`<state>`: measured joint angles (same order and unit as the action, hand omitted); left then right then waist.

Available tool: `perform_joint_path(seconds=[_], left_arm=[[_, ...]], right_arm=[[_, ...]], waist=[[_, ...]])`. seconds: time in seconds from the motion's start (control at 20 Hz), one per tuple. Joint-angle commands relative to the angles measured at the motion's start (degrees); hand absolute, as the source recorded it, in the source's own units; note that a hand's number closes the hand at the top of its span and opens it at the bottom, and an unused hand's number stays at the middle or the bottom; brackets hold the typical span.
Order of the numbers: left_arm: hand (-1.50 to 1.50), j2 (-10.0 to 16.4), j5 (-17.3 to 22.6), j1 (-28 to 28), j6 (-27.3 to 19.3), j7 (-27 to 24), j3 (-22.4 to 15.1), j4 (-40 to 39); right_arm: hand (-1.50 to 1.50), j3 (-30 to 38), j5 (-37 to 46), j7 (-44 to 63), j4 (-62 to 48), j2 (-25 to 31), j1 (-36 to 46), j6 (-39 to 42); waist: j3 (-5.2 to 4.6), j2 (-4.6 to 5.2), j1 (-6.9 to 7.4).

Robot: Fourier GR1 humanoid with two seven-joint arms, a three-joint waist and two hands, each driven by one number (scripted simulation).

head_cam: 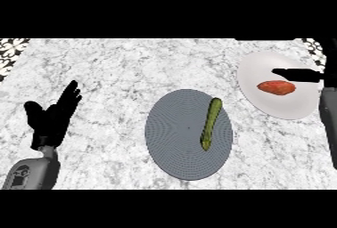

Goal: Pick the sweet potato from the placemat and place it in the plate

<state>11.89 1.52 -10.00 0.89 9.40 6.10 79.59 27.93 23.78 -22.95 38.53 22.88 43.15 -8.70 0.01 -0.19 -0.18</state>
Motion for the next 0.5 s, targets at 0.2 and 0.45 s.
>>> perform_joint_path(seconds=[0.2,0.45], left_arm=[[0.00,-1.43,-0.97,-1.14,-1.76,2.98,-1.02,1.69],[0.00,-1.25,-1.83,0.59,-0.82,-0.09,-1.00,0.35]], right_arm=[[-1.50,4.54,-12.05,8.76,2.86,-0.05,-2.33,15.11],[-1.50,6.08,-16.15,2.76,3.16,6.63,-8.85,22.55]], waist=[[0.00,-0.12,-0.34],[0.00,0.16,0.02]])
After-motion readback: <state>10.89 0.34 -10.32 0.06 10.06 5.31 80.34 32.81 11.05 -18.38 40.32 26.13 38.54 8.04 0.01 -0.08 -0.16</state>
